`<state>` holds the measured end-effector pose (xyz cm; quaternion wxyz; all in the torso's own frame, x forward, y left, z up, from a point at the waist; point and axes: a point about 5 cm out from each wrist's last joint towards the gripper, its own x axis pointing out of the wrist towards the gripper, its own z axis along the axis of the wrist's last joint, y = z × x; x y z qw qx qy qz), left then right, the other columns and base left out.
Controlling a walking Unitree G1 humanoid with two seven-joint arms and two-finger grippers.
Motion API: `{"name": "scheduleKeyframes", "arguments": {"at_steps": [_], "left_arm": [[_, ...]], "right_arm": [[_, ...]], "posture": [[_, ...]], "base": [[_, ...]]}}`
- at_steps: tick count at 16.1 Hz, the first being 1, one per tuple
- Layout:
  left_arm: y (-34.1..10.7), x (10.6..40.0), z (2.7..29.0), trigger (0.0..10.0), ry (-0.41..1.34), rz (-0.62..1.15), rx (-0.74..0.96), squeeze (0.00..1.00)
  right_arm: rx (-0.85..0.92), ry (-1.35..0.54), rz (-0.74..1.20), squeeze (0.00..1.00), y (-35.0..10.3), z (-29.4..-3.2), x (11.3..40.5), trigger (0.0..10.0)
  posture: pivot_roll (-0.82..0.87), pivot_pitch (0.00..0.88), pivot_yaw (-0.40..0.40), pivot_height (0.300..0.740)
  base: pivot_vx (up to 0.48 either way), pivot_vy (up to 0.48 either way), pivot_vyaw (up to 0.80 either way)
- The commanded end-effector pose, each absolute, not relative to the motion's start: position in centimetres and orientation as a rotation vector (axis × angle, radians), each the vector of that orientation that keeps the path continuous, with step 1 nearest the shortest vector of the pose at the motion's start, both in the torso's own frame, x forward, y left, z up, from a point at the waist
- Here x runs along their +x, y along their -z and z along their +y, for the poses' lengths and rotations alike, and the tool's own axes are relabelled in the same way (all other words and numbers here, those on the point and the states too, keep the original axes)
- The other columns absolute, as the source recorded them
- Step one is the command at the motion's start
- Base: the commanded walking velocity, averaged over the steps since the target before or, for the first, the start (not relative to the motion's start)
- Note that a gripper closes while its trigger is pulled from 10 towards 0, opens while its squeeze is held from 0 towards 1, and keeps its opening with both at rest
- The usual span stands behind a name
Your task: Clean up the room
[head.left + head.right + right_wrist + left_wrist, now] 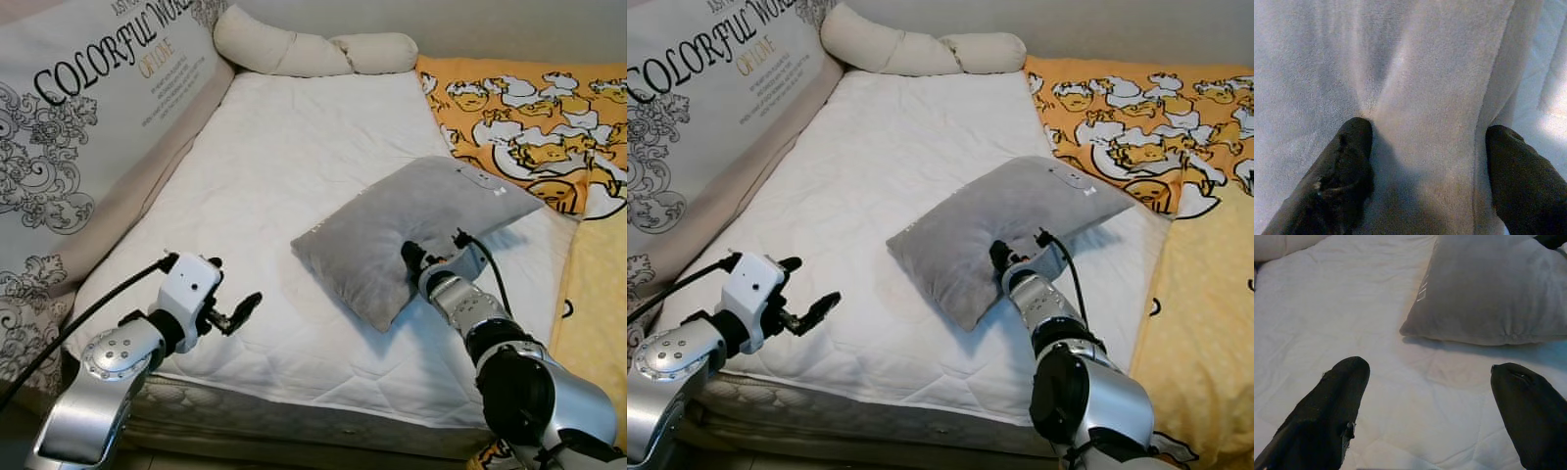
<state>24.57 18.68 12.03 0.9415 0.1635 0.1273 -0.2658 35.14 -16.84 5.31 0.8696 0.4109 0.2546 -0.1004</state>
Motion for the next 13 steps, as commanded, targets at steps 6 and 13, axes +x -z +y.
{"name": "scheduleKeyframes", "arguments": {"at_steps": [6,13], "left_arm": [[-12.3,24.5,18.4,10.0,0.55,0.257,0.331,0.0],[-11.9,24.3,18.4,10.0,0.541,0.271,0.317,0.0]], "right_arm": [[0.88,0.189,0.534,0.0,-6.1,-16.0,35.8,0.0],[0.856,0.185,0.515,0.0,-6.8,-16.4,36.2,0.0]], "posture": [[0.08,0.0,0.022,0.74],[0.07,0.0,0.009,0.74]], "base": [[0.0,0.0,0.0],[0.0,0.0,0.0]]}}
